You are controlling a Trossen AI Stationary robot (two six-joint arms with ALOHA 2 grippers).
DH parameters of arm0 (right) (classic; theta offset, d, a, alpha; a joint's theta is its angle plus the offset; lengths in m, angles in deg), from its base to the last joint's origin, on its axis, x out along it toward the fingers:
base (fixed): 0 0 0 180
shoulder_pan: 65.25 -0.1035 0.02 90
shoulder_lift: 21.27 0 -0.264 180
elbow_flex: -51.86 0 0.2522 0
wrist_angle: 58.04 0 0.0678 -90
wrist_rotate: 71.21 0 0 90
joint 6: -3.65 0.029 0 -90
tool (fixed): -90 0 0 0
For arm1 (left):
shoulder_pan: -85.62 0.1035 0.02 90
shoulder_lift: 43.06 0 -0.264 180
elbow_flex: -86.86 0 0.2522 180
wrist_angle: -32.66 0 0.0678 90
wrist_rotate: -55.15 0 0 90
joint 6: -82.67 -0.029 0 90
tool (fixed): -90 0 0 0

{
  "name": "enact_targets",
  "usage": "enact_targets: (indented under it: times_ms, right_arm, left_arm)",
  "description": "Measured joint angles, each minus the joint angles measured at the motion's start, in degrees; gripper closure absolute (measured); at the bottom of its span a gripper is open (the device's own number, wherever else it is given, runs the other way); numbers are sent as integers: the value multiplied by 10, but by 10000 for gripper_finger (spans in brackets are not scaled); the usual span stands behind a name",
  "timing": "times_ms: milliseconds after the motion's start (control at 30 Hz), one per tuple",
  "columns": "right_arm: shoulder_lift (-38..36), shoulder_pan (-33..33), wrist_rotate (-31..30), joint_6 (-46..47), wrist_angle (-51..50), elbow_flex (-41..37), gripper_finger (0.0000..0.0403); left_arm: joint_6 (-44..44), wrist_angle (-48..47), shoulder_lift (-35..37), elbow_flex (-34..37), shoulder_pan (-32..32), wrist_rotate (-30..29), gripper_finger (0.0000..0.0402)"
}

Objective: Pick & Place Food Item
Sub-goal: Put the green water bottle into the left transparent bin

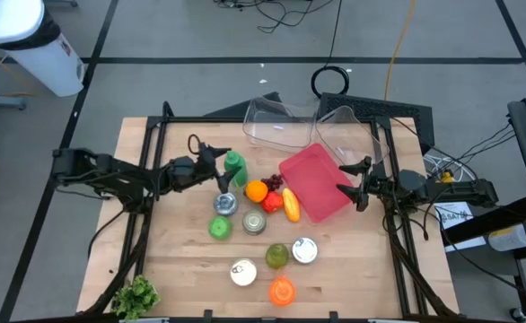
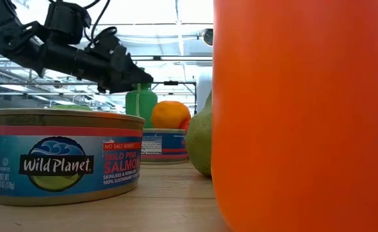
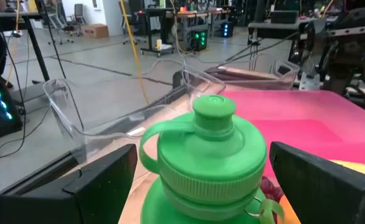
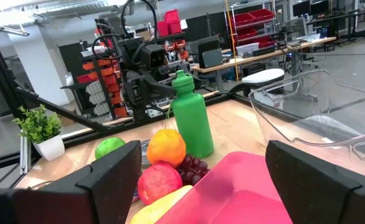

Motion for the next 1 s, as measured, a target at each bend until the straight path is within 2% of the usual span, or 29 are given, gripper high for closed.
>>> enact_targets:
  times_ms: [200, 300, 467, 500, 767, 1000]
  right_arm:
    - [0, 0, 0, 0, 0, 0, 78]
    - [0, 0, 0, 0, 0, 0, 76]
    - [0, 0, 0, 0, 0, 0, 78]
    - [0, 0, 0, 0, 0, 0, 78]
    - [0, 0, 0, 0, 0, 0, 78]
    - [0, 0, 0, 0, 0, 0, 76]
  left_arm:
    - [-6, 0, -1, -1, 0, -1, 36]
    - [-16, 0, -1, -1, 0, -1, 76]
    - [-5, 1, -1, -1, 0, -1, 170]
    - [0, 1, -1, -1, 0, -1, 177]
    - [-18, 38, -1, -18, 0, -15, 177]
    - [-150, -1, -1, -129, 11, -17, 177]
